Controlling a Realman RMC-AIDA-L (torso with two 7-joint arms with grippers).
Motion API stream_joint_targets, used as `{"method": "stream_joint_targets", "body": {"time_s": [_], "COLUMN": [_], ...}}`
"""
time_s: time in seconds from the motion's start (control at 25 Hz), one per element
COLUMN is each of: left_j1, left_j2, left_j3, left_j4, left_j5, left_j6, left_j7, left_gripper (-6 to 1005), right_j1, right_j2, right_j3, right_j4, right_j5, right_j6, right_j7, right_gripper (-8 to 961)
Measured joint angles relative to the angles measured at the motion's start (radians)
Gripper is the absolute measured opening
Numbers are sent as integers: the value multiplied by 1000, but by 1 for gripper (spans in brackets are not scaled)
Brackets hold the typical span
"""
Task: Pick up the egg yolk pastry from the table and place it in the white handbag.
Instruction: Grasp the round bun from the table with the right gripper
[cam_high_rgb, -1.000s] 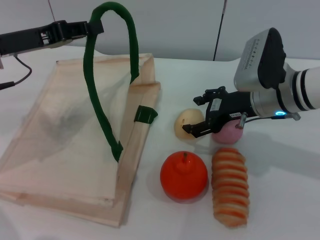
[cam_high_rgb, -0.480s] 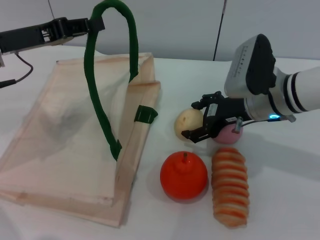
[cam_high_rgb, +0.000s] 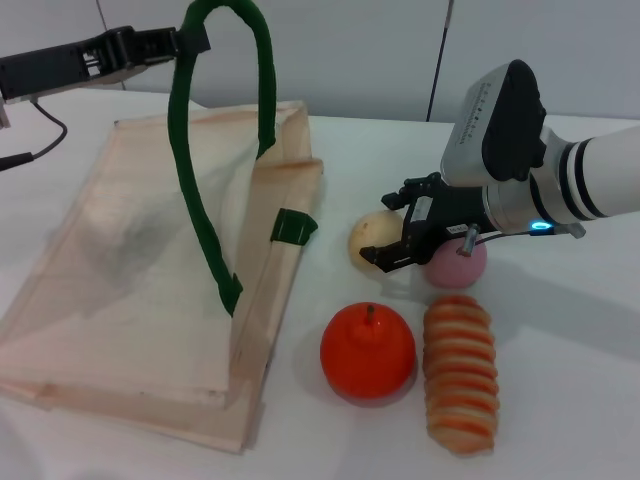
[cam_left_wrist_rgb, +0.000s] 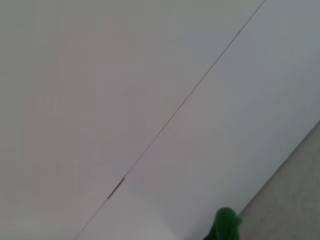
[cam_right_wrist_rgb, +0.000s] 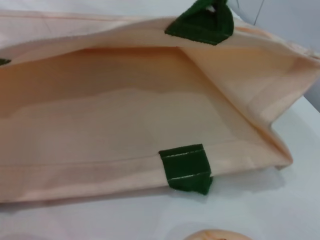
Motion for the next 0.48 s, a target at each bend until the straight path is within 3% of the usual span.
{"method": "stream_joint_targets", "body": {"time_s": [0.12,0.32,0.48], "left_j1": [1,-3,-3], "left_j2": [0,0,0], "left_j3": [0,0,0], "left_j4": [0,0,0], "left_j5": [-1,-1,-1], "left_j6": [0,0,0], "left_j7": [0,0,0], "left_gripper": [151,154,156], "right_j1": [0,3,13], "right_j2": [0,-1,2], "right_j3": [-1,-42,-52], "right_j4": [0,3,17], "right_j5": [0,1,3], "right_j6": [0,0,5], "right_j7": [0,0,1], "right_gripper": [882,746,708]}}
